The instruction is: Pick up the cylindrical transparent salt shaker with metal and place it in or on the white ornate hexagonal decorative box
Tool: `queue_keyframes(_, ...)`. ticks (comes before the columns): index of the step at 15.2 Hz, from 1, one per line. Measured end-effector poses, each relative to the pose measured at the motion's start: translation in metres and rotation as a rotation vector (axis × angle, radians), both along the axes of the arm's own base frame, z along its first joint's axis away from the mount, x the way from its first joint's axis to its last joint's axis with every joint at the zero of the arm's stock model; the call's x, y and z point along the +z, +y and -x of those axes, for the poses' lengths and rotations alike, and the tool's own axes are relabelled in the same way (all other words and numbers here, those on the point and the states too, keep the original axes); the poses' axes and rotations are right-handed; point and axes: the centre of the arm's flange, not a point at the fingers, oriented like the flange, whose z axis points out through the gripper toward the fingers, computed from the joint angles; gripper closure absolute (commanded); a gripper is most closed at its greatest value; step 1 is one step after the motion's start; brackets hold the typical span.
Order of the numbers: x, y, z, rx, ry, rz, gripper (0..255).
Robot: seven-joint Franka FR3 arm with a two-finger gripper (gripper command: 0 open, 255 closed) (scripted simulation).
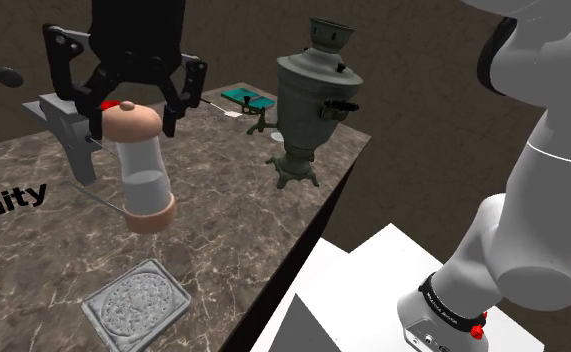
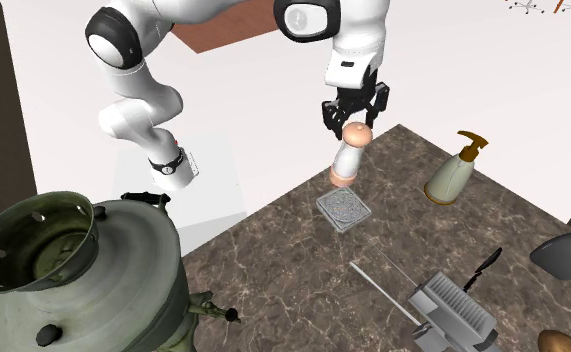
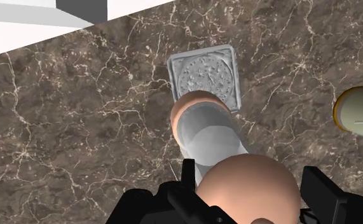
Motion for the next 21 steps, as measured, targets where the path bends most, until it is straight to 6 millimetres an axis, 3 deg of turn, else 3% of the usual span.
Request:
queue_keyframes(4, 0.026, 0.031, 0.037, 0.000, 0.000, 0.000, 255)
queue_keyframes(6, 0.030, 0.039, 0.050, 0.000, 0.000, 0.000, 255)
queue_keyframes(21, -0.046, 0.046, 0.054, -0.002, 0.001, 0.001, 255)
